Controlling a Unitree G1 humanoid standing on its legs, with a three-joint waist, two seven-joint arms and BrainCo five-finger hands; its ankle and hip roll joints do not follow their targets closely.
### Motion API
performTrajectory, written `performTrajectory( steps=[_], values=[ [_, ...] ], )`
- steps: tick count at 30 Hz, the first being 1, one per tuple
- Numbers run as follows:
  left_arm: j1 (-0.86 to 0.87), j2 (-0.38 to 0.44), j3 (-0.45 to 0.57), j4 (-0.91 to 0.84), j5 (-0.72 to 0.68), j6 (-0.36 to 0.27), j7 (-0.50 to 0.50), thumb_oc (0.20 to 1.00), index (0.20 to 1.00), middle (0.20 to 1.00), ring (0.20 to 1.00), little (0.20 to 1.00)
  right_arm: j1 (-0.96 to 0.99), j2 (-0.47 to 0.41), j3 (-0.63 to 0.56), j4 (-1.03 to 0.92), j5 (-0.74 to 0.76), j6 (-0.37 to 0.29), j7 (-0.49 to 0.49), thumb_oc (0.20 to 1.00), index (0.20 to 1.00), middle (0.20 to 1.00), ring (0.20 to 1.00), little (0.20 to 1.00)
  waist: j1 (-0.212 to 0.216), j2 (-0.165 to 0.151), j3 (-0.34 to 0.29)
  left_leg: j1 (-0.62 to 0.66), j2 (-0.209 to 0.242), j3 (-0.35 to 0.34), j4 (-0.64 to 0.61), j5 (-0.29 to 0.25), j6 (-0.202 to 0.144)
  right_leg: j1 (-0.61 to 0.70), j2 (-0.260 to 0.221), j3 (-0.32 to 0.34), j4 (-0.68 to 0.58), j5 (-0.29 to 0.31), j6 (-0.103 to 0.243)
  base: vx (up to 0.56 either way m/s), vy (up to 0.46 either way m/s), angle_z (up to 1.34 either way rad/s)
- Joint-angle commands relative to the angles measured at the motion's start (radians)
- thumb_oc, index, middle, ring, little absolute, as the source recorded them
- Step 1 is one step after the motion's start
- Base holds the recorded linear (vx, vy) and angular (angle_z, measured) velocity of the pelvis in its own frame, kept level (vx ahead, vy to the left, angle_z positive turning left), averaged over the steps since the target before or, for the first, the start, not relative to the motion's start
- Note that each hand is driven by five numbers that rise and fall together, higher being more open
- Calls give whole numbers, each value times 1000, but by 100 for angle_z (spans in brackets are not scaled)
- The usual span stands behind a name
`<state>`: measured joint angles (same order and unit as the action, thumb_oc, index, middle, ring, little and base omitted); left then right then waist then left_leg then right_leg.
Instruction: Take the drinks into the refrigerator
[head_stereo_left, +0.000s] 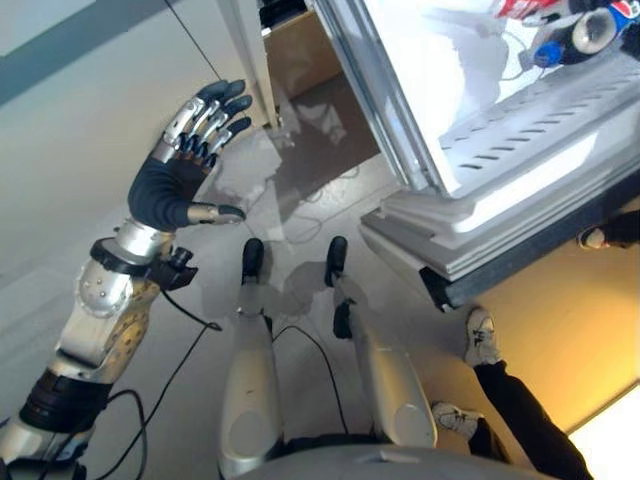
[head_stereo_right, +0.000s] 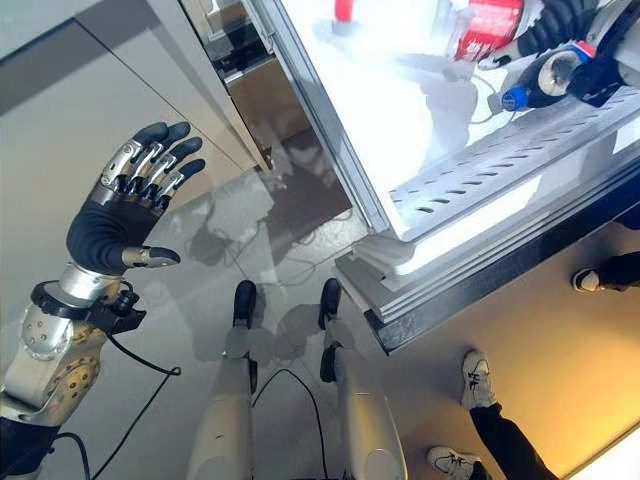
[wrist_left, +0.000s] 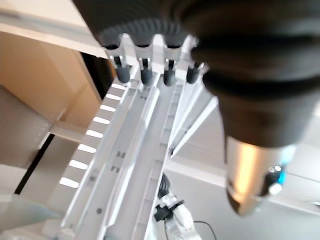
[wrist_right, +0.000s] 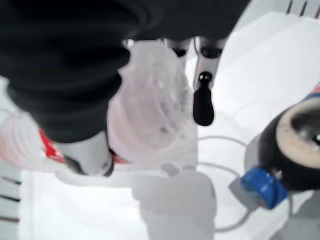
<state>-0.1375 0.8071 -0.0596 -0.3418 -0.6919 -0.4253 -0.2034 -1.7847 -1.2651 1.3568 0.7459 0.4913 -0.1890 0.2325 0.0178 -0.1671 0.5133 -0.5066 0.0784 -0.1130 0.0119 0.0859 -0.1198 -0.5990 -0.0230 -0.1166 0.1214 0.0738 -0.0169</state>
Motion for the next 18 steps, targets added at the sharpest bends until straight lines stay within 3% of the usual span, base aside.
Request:
performTrajectory(
  steps=[1, 18],
  values=[
    [44, 79, 31, -157, -15, -49, -6, 1000, 1000, 1000, 1000, 1000, -255, -22, 43, 79, 12, -28, -67, 200, 200, 200, 200, 200, 2, -46, 7, 132, -18, -27, -99, -1, 28, 26, 35, -12, 56, -92, 65, 0, 0, 0],
    [46, 61, 16, -148, -9, -42, 5, 1000, 1000, 1000, 1000, 1000, -231, 20, 1, 69, -48, -20, -100, 200, 200, 200, 200, 200, 2, -29, 7, 114, -19, -37, -99, 0, 30, 2, 29, -21, 69, -100, 64, 0, 0, 0]
  ],
)
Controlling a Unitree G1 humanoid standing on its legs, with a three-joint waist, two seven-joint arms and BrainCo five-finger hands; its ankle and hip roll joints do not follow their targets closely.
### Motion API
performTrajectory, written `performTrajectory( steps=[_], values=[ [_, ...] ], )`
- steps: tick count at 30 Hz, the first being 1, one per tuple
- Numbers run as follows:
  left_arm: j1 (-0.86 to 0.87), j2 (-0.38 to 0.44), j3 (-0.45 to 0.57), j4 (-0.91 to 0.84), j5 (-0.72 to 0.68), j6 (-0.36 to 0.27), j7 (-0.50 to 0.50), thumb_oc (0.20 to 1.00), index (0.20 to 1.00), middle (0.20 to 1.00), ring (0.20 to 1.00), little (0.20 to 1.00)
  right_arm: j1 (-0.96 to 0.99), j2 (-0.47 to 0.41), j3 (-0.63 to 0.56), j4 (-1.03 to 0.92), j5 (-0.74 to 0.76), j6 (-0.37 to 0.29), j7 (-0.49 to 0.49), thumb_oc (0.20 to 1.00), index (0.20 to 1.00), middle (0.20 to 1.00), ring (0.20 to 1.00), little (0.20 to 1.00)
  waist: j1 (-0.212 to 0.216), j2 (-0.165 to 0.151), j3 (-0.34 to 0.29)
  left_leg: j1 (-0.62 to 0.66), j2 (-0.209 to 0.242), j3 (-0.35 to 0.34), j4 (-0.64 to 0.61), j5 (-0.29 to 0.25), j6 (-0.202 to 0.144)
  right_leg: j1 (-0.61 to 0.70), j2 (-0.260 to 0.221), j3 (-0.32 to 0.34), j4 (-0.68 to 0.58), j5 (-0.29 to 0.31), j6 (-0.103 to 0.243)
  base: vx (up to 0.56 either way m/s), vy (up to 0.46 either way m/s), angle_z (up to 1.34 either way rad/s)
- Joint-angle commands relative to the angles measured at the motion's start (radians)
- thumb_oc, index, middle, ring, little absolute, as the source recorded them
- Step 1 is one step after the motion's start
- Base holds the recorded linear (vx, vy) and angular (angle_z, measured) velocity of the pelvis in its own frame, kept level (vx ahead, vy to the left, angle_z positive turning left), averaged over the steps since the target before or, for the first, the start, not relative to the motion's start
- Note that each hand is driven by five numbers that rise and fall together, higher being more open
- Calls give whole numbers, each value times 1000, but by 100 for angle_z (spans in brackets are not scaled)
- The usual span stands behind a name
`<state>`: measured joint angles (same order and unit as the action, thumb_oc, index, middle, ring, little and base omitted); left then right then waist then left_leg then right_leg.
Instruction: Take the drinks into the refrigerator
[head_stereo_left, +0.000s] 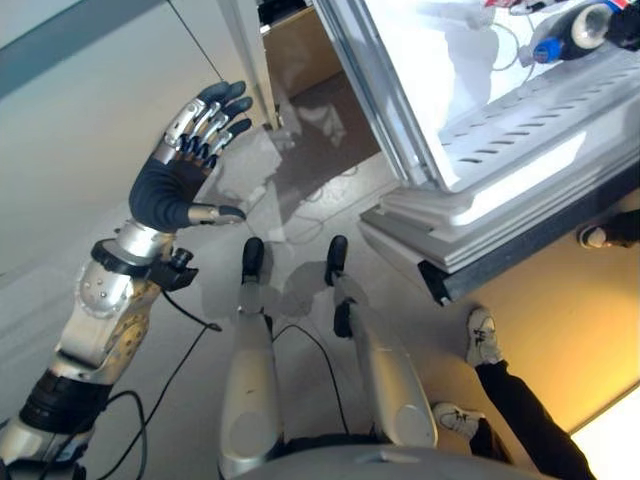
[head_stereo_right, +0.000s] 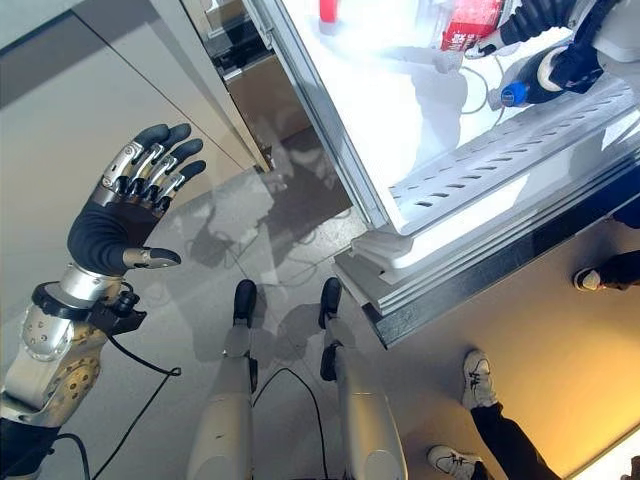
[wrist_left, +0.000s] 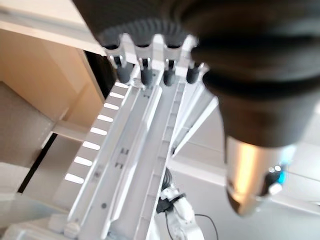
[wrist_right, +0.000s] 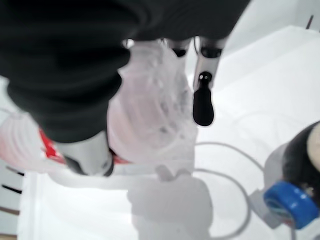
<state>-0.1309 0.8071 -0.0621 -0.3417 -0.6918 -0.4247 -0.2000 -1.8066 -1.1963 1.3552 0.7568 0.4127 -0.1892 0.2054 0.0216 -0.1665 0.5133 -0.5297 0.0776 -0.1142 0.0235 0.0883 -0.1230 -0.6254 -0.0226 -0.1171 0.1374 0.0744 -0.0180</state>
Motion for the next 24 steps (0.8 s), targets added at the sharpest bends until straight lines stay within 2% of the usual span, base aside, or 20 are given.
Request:
performTrajectory(
  steps=[1, 4, 5, 6, 7, 8, 24],
  values=[
    [40, 61, 19, -148, -9, -42, 2, 1000, 1000, 1000, 1000, 1000, -209, -48, 3, 58, 31, -19, -73, 200, 200, 200, 200, 200, -2, -30, 7, 137, -18, -36, -111, -2, 33, 28, 28, -21, 54, -101, 65, 0, 0, 0],
    [38, 63, 18, -147, -10, -44, 0, 1000, 1000, 1000, 1000, 1000, -211, -52, 6, 54, 29, -20, -74, 200, 200, 200, 200, 200, -3, -28, 7, 139, -19, -40, -111, -2, 34, 26, 26, -23, 60, -104, 65, 0, 0, 0],
    [38, 63, 18, -147, -8, -43, 1, 1000, 1000, 1000, 1000, 1000, -208, -52, 4, 55, 30, -19, -74, 250, 250, 250, 250, 250, -3, -28, 7, 138, -19, -39, -111, -3, 34, 26, 26, -24, 62, -106, 65, 0, 0, 0],
    [39, 64, 17, -146, -7, -43, 2, 1000, 1000, 1000, 1000, 1000, -209, -51, 5, 57, 28, -19, -74, 366, 366, 366, 366, 366, -3, -28, 7, 138, -19, -41, -111, -3, 34, 25, 26, -24, 65, -108, 65, 0, 0, 0],
    [38, 63, 16, -146, -9, -43, 1, 1000, 1000, 1000, 1000, 1000, -207, -46, 2, 62, 23, -17, -76, 821, 821, 821, 821, 821, -2, -27, 7, 139, -18, -42, -111, -3, 33, 22, 25, -25, 69, -110, 64, 0, 0, 0],
    [40, 61, 16, -145, -10, -43, 1, 1000, 1000, 1000, 1000, 1000, -209, -42, 1, 63, 21, -17, -76, 1000, 1000, 1000, 1000, 1000, -2, -27, 7, 139, -18, -42, -111, -3, 33, 21, 24, -27, 72, -110, 64, 0, 0, 0],
    [29, 63, 2, -141, -2, -40, 4, 1000, 1000, 1000, 1000, 1000, -195, -22, -16, 55, 12, -9, -79, 1000, 1000, 1000, 1000, 1000, -1, -25, 7, 146, -20, -53, -111, -3, 37, 13, 19, -33, 103, -121, 60, 1, 1, 1]
  ],
)
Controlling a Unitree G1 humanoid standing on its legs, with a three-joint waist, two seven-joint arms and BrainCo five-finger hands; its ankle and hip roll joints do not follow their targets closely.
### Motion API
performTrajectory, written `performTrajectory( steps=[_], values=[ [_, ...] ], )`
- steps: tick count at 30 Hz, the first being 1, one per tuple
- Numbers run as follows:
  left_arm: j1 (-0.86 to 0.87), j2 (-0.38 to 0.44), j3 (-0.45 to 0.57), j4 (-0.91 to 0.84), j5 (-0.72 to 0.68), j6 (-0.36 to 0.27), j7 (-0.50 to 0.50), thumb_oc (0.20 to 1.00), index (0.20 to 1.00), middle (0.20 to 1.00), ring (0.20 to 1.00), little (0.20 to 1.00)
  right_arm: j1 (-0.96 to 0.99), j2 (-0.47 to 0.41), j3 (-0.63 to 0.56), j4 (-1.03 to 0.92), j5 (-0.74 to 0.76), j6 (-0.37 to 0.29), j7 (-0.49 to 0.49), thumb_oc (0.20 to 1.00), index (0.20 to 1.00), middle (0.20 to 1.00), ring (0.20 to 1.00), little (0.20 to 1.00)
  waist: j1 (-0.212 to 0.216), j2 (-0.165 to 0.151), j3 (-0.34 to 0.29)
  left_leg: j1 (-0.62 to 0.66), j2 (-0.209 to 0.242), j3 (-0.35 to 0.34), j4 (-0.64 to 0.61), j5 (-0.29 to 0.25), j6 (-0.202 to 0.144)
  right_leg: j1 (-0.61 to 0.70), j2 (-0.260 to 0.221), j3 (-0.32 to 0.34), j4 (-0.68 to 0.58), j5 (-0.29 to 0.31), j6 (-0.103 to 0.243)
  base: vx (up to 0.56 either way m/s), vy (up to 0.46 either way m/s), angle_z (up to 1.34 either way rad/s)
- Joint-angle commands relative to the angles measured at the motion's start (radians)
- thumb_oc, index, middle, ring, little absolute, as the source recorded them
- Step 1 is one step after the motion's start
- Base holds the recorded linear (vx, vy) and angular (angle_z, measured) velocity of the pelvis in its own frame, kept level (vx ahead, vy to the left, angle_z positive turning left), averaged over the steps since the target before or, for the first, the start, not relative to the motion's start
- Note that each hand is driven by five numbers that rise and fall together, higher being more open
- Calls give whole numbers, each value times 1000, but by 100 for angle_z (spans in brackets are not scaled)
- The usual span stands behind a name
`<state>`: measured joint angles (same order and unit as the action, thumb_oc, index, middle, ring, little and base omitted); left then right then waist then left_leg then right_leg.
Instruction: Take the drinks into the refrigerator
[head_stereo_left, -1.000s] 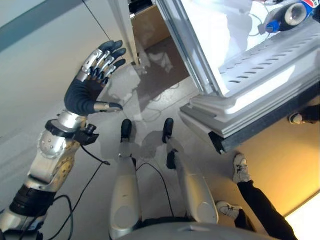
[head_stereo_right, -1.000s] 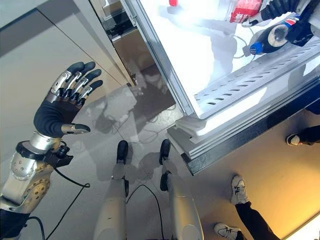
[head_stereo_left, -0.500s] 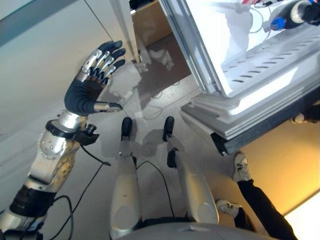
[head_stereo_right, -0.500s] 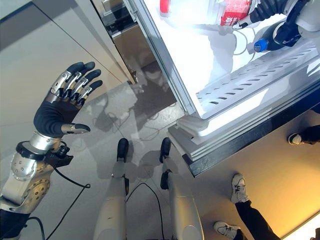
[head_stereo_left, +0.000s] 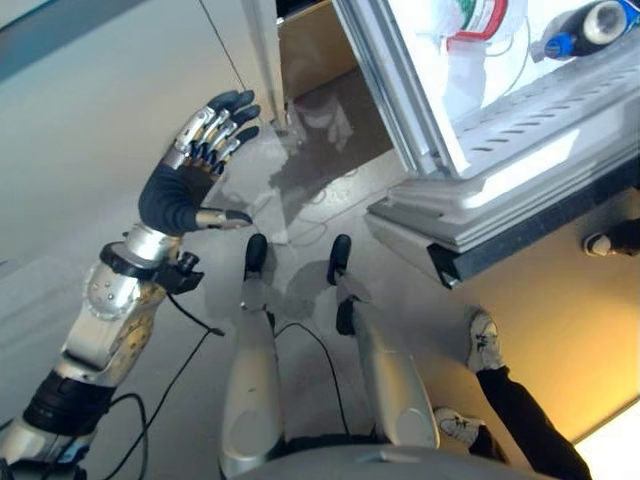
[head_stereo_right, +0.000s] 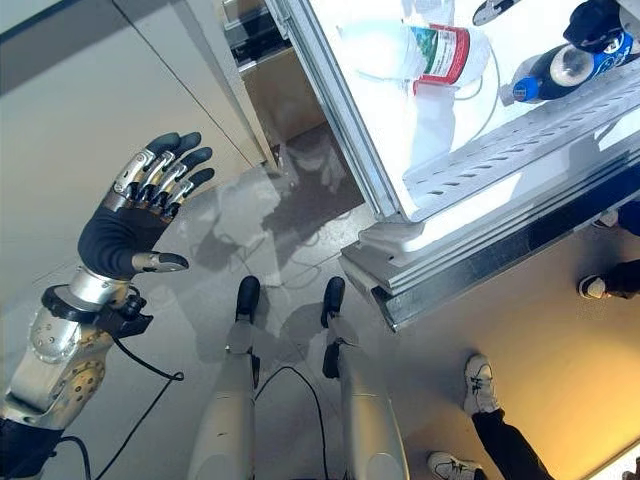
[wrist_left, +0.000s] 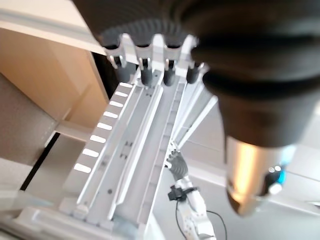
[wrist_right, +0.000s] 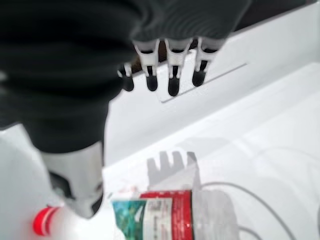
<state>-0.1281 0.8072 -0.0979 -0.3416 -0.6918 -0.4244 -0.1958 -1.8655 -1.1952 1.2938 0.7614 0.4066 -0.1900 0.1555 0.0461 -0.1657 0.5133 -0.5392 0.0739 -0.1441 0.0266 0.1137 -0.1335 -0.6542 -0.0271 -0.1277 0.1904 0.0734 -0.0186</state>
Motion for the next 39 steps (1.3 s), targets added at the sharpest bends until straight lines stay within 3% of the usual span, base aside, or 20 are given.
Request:
performTrajectory(
  steps=[1, 14, 19, 21, 27, 28, 29, 31, 32, 35, 36, 39],
  values=[
    [26, 63, 37, -141, -2, -40, 0, 1000, 1000, 1000, 1000, 1000, -135, -23, 44, 50, 18, -8, -30, 1000, 1000, 1000, 1000, 1000, -25, -26, 7, 156, -16, -23, -114, -29, 47, 42, 23, -23, 50, -120, 61, 0, 0, 0],
    [6, 72, 22, -111, -41, -31, -13, 1000, 1000, 1000, 1000, 1000, -91, -36, 23, 11, 90, -6, -14, 1000, 1000, 1000, 1000, 1000, -20, -21, 7, 205, -29, -29, -113, -30, 51, 94, 15, -25, 60, -129, 56, -2, 0, 0],
    [9, 37, 15, -59, -71, -15, -30, 1000, 1000, 1000, 1000, 1000, 31, -94, -92, -56, 137, -12, -23, 1000, 1000, 1000, 1000, 1000, -12, -4, 7, 276, -47, -28, -72, -58, 58, 191, -5, -33, 67, -141, 56, -5, 9, 7],
    [24, -1, 14, -16, -70, 9, -37, 1000, 1000, 1000, 1000, 1000, 121, -175, -174, -132, 132, -18, -33, 1000, 1000, 1000, 1000, 1000, -21, 22, 7, 322, -70, -24, -30, -93, 66, 254, -25, -34, 94, -157, 57, 1, 41, 20],
    [81, -100, 25, 98, -61, 41, -51, 1000, 1000, 1000, 1000, 1000, 562, -312, -598, -330, 150, -61, -64, 1000, 1000, 1000, 1000, 1000, -76, 59, -42, 383, -99, 4, 39, -150, 85, 368, -54, -29, 71, -157, 68, 9, 107, 25],
    [93, -130, 48, 100, -67, 43, -48, 1000, 1000, 1000, 1000, 1000, 701, -307, -735, -329, 212, -90, -72, 1000, 1000, 1000, 1000, 1000, -115, 71, -58, 393, -103, 24, 50, -165, 93, 373, -52, -4, 57, -138, 78, -10, 130, 3],
    [94, -120, 47, 98, -68, 44, -48, 1000, 1000, 1000, 1000, 1000, 755, -305, -788, -337, 209, -91, -71, 1000, 1000, 1000, 1000, 1000, -107, 64, -59, 393, -103, 26, 52, -166, 94, 374, -51, -3, 55, -136, 78, -42, 175, -4],
    [125, -127, 86, 88, -53, 48, -45, 1000, 1000, 1000, 1000, 1000, 1017, -286, -1042, -410, 208, -105, -84, 1000, 1000, 1000, 1000, 1000, -144, 55, -87, 406, -106, 72, 66, -191, 109, 378, -46, 49, 31, -110, 93, -15, 126, -35],
    [122, -114, 78, 87, -52, 48, -45, 1000, 1000, 1000, 1000, 1000, 1097, -282, -1120, -426, 203, -105, -84, 1000, 1000, 1000, 1000, 1000, -129, 46, -86, 406, -105, 75, 67, -193, 110, 379, -45, 52, 30, -108, 94, 6, 77, -65],
    [156, -134, 131, 79, -40, 50, -48, 1000, 1000, 1000, 1000, 1000, 1425, -198, -1420, -488, 169, -123, -95, 1000, 1000, 1000, 1000, 1000, -174, 45, -117, 419, -101, 117, 65, -209, 120, 381, -39, 91, 6, -93, 107, 1, 92, -62],
    [153, -130, 139, 78, -14, 44, -35, 1000, 1000, 1000, 1000, 1000, 1583, -110, -1569, -542, 136, -138, -134, 1000, 1000, 1000, 1000, 1000, -177, 40, -124, 422, -100, 135, 70, -220, 127, 375, -36, 108, 7, -85, 113, 1, 111, -51],
    [163, -150, 180, 73, -1, 43, -35, 1000, 1000, 1000, 1000, 1000, 1801, 65, -1734, -644, 57, -147, -132, 1000, 1000, 1000, 1000, 1000, -197, 40, -145, 427, -99, 170, 79, -235, 138, 370, -27, 152, 5, -78, 121, 32, 74, -70]
  ],
)
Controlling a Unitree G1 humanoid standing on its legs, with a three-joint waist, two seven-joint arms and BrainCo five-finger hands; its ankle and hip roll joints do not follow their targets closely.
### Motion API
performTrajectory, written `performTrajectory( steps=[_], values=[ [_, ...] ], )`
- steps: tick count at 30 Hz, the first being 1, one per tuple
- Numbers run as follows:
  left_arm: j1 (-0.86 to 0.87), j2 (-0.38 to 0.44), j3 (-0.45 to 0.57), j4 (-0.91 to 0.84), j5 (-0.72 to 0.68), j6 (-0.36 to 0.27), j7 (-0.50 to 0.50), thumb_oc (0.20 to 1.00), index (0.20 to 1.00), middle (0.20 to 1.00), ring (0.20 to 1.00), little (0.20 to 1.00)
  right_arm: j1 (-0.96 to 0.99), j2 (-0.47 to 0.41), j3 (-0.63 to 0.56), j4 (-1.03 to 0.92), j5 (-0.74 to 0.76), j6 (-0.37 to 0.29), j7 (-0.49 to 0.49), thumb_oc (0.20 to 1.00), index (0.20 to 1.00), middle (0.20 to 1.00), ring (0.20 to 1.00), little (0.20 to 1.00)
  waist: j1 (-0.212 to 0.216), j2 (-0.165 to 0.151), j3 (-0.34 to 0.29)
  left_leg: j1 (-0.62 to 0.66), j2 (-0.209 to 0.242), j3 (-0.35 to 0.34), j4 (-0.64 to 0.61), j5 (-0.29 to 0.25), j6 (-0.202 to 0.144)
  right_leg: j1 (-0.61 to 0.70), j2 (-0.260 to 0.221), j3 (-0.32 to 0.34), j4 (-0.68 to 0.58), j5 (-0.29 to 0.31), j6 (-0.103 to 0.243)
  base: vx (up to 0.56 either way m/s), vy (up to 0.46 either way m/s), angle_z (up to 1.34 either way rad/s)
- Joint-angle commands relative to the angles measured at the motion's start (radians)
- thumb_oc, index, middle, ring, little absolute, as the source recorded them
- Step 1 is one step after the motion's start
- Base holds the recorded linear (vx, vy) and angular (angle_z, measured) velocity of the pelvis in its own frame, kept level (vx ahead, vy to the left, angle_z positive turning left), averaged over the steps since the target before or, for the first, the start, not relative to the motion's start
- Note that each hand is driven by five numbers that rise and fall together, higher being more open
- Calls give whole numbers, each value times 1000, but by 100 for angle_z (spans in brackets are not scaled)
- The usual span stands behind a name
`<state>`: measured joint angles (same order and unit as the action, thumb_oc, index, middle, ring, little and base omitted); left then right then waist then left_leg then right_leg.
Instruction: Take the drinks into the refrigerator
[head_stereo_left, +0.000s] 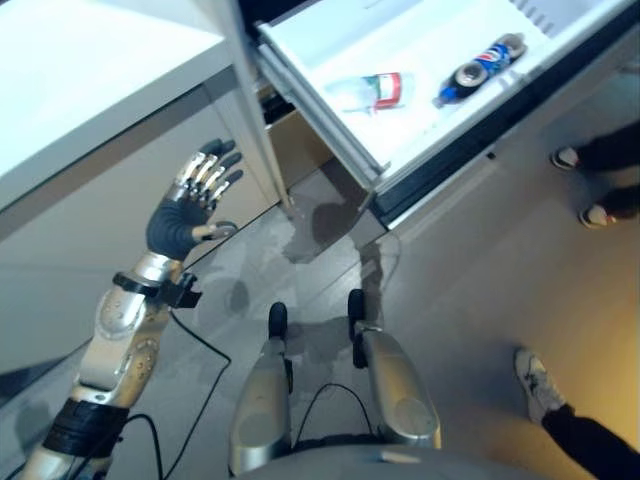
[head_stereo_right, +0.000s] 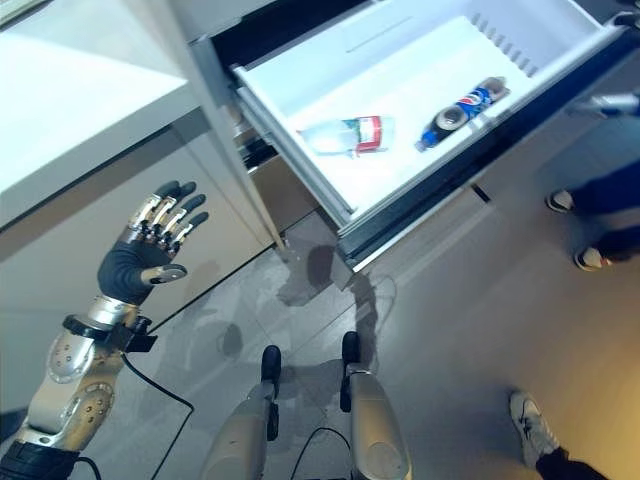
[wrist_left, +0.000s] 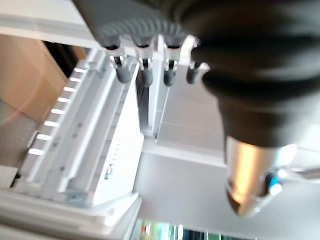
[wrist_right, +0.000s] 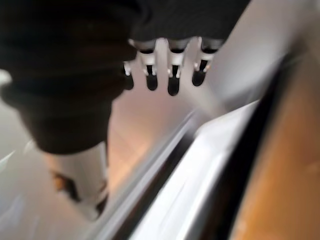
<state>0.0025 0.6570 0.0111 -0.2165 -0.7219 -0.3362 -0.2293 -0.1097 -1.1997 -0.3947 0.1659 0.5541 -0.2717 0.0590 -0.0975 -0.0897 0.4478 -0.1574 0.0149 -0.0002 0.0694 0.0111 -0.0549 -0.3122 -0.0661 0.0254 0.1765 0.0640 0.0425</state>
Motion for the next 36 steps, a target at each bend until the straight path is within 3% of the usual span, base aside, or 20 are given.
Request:
performTrajectory(
  steps=[1, 3, 9, 10, 11, 12, 16, 21, 28, 36],
  values=[
    [44, -20, 87, -57, 68, -56, 1, 1000, 1000, 1000, 1000, 1000, 142, 195, -97, -62, -153, -79, -52, 1000, 1000, 1000, 1000, 1000, -62, -31, -96, 51, -39, 41, 36, -141, 64, 31, 12, 11, 12, -72, 64, 70, 52, -64],
    [44, -46, 91, -54, 83, -62, 13, 1000, 1000, 1000, 1000, 1000, 186, 291, -102, -44, -213, -84, -70, 1000, 1000, 1000, 1000, 1000, -64, -29, -108, 57, -39, 47, 39, -147, 67, 34, 15, 22, 12, -75, 64, 49, 22, -48],
    [47, -65, 99, -48, 121, -73, 21, 1000, 1000, 1000, 1000, 1000, 268, 448, -25, 108, -327, -65, -81, 1000, 1000, 1000, 1000, 1000, -75, -21, -128, 69, -37, 51, 33, -148, 66, 40, 12, 27, 17, -86, 61, 14, 2, -15],
    [42, -73, 94, -53, 123, -81, 25, 1000, 1000, 1000, 1000, 1000, 274, 499, 37, 196, -338, -57, -73, 711, 711, 711, 711, 711, -72, -16, -130, 71, -38, 48, 34, -148, 65, 41, 11, 26, 21, -88, 60, 6, -15, 7],
    [43, -72, 95, -53, 123, -81, 26, 1000, 1000, 1000, 1000, 1000, 271, 499, 41, 200, -339, -59, -74, 711, 711, 711, 711, 711, -73, -17, -130, 71, -38, 47, 34, -148, 65, 41, 11, 26, 21, -89, 60, 14, -22, 15],
    [40, -81, 88, -49, 121, -83, 32, 1000, 1000, 1000, 1000, 1000, 257, 524, 94, 265, -337, -57, -71, 200, 200, 200, 200, 200, -71, -16, -131, 73, -37, 46, 34, -148, 64, 42, 11, 24, 25, -91, 58, 10, -17, 13],
    [26, -84, 79, -60, 126, -97, 48, 1000, 1000, 1000, 1000, 1000, 187, 560, 277, 412, -367, -45, -42, 200, 200, 200, 200, 200, -48, -3, -131, 78, -38, 31, 34, -142, 63, 50, 8, 12, 40, -105, 52, 11, -37, 4],
    [-15, -77, 30, -78, 134, -112, 65, 1000, 1000, 1000, 1000, 1000, 105, 553, 464, 419, -427, -43, -13, 200, 200, 200, 200, 200, -11, 15, -129, 85, -42, 2, 18, -125, 56, 66, -4, -17, 38, -113, 44, -9, -69, 17],
    [-18, -38, -49, -90, 151, -118, 52, 1000, 1000, 1000, 1000, 1000, -104, 448, 755, 302, -557, -50, 42, 200, 200, 200, 200, 200, 64, 45, -127, 72, -56, -56, 18, -98, 47, 90, -19, -72, 31, -123, 31, -18, -67, 38],
    [-28, -25, -94, -111, 119, -117, 41, 1000, 1000, 1000, 1000, 1000, -343, 438, 863, 202, -518, -61, 21, 200, 200, 200, 200, 200, 119, 60, -118, 58, -62, -96, 13, -74, 43, 92, -30, -109, 35, -123, 27, -21, -34, 27]
  ],
)
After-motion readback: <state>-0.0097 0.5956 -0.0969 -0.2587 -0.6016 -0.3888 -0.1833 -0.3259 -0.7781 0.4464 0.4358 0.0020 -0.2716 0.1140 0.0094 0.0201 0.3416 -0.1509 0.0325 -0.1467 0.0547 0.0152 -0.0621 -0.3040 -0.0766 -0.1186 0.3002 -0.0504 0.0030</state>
